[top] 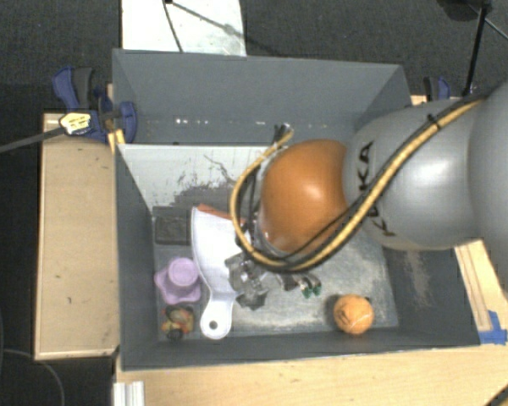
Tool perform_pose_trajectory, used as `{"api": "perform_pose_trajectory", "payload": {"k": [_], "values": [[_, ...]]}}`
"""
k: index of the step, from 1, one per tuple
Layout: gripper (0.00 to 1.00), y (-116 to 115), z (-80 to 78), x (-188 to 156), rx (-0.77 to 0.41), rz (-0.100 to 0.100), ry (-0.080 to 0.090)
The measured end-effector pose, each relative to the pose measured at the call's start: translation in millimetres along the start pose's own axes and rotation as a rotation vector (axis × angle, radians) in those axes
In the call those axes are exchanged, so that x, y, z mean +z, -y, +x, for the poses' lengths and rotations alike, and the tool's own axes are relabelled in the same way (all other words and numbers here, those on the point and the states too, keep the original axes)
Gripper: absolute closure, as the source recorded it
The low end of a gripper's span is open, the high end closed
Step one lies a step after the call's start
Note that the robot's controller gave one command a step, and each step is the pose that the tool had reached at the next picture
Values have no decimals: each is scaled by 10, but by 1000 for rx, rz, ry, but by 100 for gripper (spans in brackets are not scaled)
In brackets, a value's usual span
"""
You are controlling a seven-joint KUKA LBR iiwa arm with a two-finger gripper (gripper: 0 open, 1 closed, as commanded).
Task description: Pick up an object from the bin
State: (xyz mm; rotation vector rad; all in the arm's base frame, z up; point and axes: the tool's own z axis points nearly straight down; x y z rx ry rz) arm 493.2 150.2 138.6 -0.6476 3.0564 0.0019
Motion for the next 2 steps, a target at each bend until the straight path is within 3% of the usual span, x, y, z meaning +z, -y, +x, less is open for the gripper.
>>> {"api": "perform_pose_trajectory", "payload": {"k": [1,2], "values": [[100,10,39,-76,-1,-5,-30],[100,-11,-105,95,6,-1,-3]]}}
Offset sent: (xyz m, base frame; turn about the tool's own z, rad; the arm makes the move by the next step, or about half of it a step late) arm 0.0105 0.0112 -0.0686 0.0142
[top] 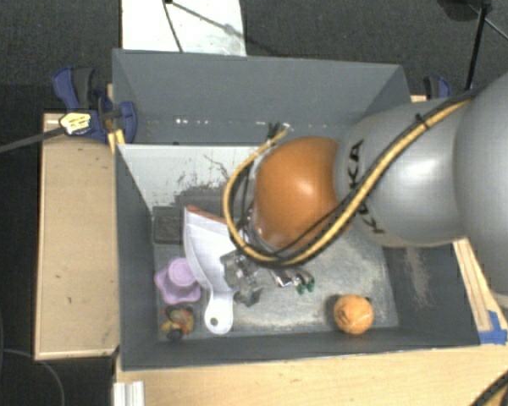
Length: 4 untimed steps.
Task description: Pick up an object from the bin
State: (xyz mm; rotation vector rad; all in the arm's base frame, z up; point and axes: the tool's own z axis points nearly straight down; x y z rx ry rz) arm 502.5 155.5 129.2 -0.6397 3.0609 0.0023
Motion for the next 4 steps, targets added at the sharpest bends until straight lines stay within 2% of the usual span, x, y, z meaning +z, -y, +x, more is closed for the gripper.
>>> {"api": "perform_pose_trajectory", "payload": {"k": [1,2,3,4], "values": [[100,-51,45,289,1,-3,-19],[100,-257,85,-107,-7,-2,-16],[100,-241,5,-256,-21,-2,-8],[100,29,220,-268,-50,-2,-14]]}}
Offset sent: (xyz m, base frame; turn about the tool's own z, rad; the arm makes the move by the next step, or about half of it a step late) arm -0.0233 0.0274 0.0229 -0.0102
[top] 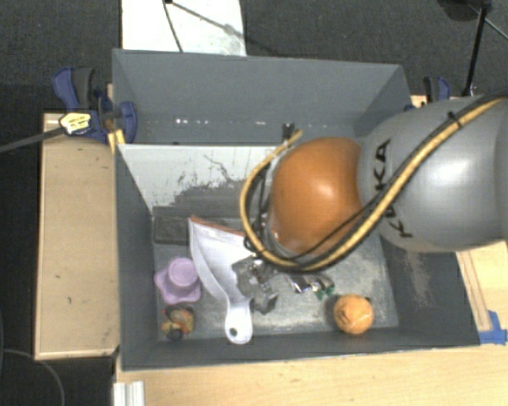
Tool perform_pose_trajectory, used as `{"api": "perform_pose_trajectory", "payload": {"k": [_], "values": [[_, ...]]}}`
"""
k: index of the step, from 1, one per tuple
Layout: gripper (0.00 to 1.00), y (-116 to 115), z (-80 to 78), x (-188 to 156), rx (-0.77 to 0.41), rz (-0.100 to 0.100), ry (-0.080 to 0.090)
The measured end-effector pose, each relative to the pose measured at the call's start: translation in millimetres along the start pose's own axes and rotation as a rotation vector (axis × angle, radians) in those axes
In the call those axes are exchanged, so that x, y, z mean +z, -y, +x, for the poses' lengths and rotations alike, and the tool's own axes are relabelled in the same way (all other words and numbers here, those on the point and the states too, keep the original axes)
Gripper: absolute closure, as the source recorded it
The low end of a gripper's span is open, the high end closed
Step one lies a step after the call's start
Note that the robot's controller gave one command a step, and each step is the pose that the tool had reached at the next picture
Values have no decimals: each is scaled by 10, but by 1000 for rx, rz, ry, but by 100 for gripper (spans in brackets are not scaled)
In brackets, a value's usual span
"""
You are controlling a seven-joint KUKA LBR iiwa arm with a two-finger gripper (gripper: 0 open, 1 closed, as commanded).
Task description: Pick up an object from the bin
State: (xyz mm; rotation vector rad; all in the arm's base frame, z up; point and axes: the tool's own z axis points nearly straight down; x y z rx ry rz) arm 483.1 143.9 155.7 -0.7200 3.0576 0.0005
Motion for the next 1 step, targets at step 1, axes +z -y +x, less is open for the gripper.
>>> {"api": "perform_pose_trajectory", "payload": {"k": [1], "values": [[100,37,-102,-547,-9,-1,-4]]}}
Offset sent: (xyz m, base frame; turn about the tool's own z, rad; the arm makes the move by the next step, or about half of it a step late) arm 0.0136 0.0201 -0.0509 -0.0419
